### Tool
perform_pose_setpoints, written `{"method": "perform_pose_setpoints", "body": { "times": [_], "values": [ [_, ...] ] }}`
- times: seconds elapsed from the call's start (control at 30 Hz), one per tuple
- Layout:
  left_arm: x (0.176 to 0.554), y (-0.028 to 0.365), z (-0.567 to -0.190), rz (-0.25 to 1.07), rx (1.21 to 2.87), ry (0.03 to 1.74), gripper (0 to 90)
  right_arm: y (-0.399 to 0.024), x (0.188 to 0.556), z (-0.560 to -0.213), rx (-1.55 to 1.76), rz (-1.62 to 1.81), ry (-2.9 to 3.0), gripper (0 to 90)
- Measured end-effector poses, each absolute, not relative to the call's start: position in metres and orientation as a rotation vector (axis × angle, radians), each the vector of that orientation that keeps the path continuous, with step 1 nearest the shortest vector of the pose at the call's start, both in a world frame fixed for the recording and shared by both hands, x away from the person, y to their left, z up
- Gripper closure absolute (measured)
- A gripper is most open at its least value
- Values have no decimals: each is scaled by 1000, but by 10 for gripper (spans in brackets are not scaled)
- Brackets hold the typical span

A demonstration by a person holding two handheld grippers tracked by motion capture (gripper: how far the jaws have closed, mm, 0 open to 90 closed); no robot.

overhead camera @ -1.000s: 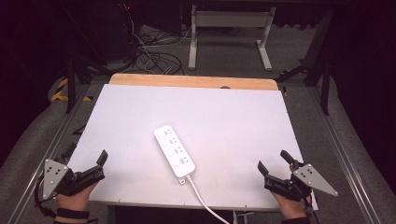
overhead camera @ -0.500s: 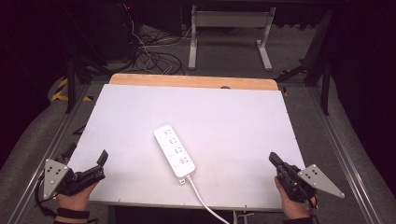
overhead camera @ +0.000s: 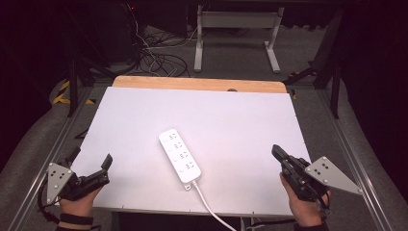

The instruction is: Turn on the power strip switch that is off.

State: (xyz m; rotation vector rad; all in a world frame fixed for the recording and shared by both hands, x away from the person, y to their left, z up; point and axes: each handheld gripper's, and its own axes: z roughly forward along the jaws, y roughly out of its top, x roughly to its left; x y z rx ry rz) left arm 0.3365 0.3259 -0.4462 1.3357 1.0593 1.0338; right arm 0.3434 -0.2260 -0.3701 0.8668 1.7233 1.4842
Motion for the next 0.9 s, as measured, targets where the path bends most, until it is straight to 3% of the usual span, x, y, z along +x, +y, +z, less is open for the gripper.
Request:
{"method": "perform_pose_setpoints", "body": {
  "times": [0.4,0.9],
  "values": [
    [339,325,-446,1031,1342,1051,0,-160,379,-337,772,1475,1929,900],
    [340,324,-446,1024,1349,1048,0,-89,428,-361,715,1295,2281,900]
  ]
}}
